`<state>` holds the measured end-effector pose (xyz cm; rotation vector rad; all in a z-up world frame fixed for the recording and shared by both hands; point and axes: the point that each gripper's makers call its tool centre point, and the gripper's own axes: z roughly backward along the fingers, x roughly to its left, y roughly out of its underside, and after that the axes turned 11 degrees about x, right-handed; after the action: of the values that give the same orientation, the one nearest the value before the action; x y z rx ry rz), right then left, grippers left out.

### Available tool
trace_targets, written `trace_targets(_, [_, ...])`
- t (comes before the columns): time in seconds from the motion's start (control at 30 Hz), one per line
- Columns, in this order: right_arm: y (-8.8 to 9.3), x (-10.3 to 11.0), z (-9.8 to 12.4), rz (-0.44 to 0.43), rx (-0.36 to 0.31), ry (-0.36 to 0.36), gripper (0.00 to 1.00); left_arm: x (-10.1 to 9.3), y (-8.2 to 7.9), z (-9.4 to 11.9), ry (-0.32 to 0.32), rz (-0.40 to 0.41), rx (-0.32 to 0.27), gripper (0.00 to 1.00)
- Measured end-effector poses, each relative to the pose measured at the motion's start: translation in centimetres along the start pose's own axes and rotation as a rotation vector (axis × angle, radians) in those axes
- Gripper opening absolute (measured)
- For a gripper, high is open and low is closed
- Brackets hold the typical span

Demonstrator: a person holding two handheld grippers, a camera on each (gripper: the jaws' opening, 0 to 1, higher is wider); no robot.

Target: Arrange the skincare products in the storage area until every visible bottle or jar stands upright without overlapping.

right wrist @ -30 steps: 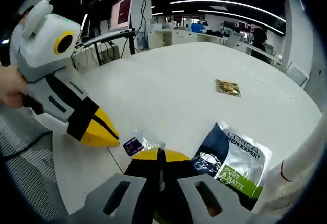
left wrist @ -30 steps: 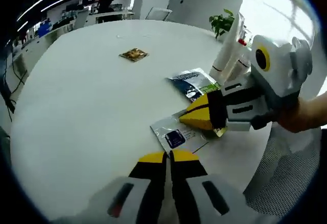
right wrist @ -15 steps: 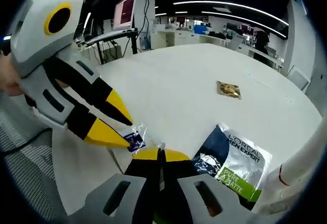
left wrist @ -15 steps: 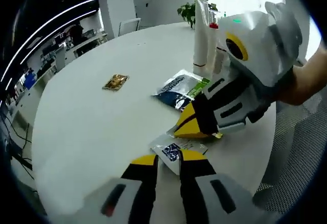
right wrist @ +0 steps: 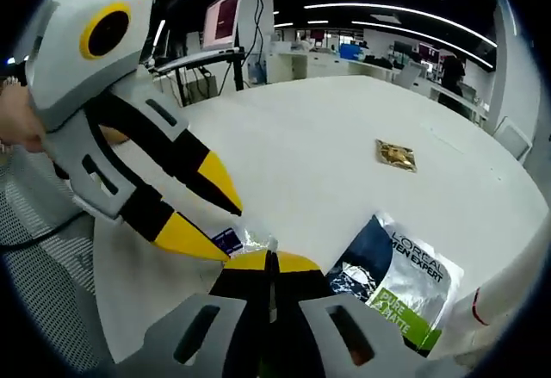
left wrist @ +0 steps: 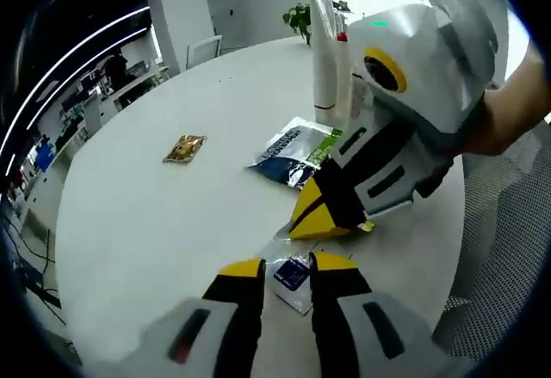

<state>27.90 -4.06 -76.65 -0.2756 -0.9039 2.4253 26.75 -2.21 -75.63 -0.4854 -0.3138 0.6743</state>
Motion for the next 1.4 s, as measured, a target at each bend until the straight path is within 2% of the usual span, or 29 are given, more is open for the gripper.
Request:
trace_targets(0.13, [0.0,0.1,0.0,0.043,0.007,-0.013,0.01,-0.8,0.5,-0.2,0.011,-0.011,0.029,0.23])
trace_targets(0.2, [0.0,0.2,0.0,0.101,0.014,-0.019,0.01,-0.7,0.5,-0.3,0.010,-0.008,0.025,0.23])
trace_targets(0.37, [-0.1,0.2,-0.1,0.125,0.026,-0.032,0.02,-0.7,0.6,-0.4,0.008,-0.008,0.023,0.23])
trace_targets(0.5, [-0.2,-0.1,0.1,0.134,0.027,-0.027,0.12,-0.7,0.6,-0.5,0.008,0.016,0.019,0.22])
trace_targets(0.57, [-0.1,-0.3,0.3,0.171,0.033,-0.007,0.18,-0.7,0.6,-0.5,0.008,0.021,0.013,0.22])
trace_targets(0.8, [-1.1,0.2,1.9,0.237,-0.004,0.003,0.27,-0.6,0.6,-0.4,0.015,0.041,0.008,0.22])
trace_targets(0.87, [-1.0,0.2,2.1,0.255,-0.002,0.009,0.30,-0.6,0.7,-0.4,0.014,0.071,0.012,0.22])
trace_targets(1.0, [-0.5,0.7,2.3,0.314,0.009,-0.016,0.36,-0.6,0.6,-0.4,0.010,0.067,0.005,0.22])
trace_targets(1.4, [0.5,0.3,4.0,0.271,0.010,-0.022,0.45,-0.6,0.3,-0.5,0.005,0.075,0.020,0.22])
